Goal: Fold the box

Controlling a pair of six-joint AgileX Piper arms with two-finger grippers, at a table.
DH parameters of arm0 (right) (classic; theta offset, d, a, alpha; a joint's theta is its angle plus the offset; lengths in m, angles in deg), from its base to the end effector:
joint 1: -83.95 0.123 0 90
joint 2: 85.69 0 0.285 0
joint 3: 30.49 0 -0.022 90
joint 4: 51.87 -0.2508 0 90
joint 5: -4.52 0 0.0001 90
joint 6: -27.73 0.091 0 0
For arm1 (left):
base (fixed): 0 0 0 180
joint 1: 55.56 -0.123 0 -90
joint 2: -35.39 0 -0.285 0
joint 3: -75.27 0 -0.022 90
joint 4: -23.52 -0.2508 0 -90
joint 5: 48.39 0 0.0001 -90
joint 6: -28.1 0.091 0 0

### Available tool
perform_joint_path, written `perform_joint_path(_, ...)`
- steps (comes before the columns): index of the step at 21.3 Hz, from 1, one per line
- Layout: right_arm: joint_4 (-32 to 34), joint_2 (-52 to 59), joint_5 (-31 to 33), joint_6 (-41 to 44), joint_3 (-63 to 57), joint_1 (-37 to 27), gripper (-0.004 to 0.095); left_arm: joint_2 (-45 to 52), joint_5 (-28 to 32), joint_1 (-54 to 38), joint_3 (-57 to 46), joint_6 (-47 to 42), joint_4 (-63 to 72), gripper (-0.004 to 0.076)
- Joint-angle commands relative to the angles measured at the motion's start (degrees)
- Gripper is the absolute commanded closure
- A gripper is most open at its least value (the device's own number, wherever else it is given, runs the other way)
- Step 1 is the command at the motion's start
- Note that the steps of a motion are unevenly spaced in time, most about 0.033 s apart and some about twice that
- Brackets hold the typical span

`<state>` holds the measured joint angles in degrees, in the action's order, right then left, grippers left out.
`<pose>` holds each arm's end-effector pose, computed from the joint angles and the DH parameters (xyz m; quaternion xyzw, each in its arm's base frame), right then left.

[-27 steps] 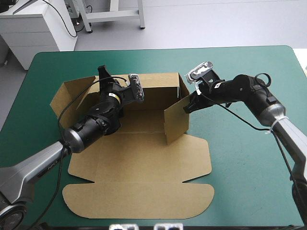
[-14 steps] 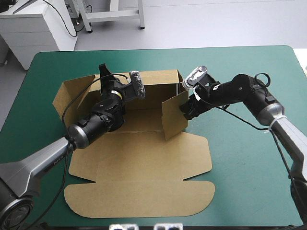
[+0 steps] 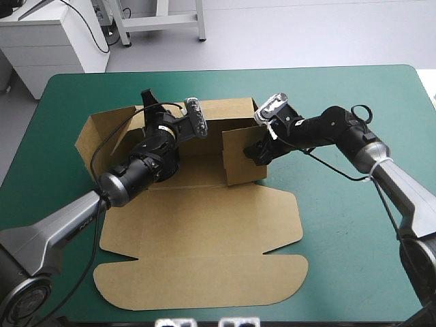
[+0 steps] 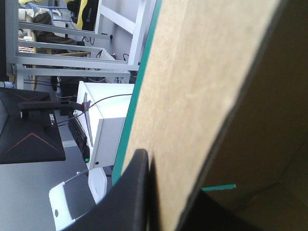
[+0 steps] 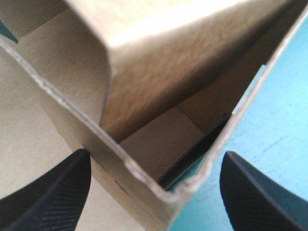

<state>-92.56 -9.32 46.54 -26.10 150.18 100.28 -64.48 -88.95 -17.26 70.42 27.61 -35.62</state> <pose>0.3458 0.1427 0.3050 -0.3696 0.8331 0.1931 0.3635 0.3110 -0.1808 0.3144 0.5169 0.7004 0.3082 0.3836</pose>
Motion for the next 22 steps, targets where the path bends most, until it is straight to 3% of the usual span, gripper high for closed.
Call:
perform_joint_path(1,-2.63,1.43,-6.49,-0.71,1.65,0.01,0.0220,0.51,2.42,0.12,2.14,-2.73,6.56,0.0710)
perform_joint_path(6,-3.72,0.88,-6.91,-3.10,1.65,0.88,0.0220,-3.07,-1.57,0.38,11.64,-0.63,13.00,0.0710)
perform_joint_path(12,-1.65,0.00,-10.43,-2.71,1.65,2.35,0.0225,-3.94,-3.34,2.43,13.57,4.23,16.65,0.0710)
perform_joint_path(14,2.88,-0.21,-12.13,2.36,1.65,2.35,0.0314,-3.94,-4.45,2.43,13.57,6.09,17.32,0.0710)
perform_joint_path(16,4.95,-0.33,-13.07,4.51,1.65,2.35,0.0513,-3.94,-4.02,2.43,13.57,8.11,19.08,0.0710)
perform_joint_path(17,4.95,-0.33,-13.21,5.00,1.65,2.35,0.0685,-3.94,-3.92,2.43,13.57,8.44,20.04,0.0710)
perform_joint_path(20,5.04,-0.33,-13.09,5.53,1.65,2.35,0.0903,-3.94,-4.02,2.43,13.57,11.36,22.90,0.0710)
perform_joint_path(22,4.91,-0.33,-12.75,5.92,1.65,2.35,0.0922,-3.94,-4.02,2.43,13.57,12.87,24.71,0.0710)
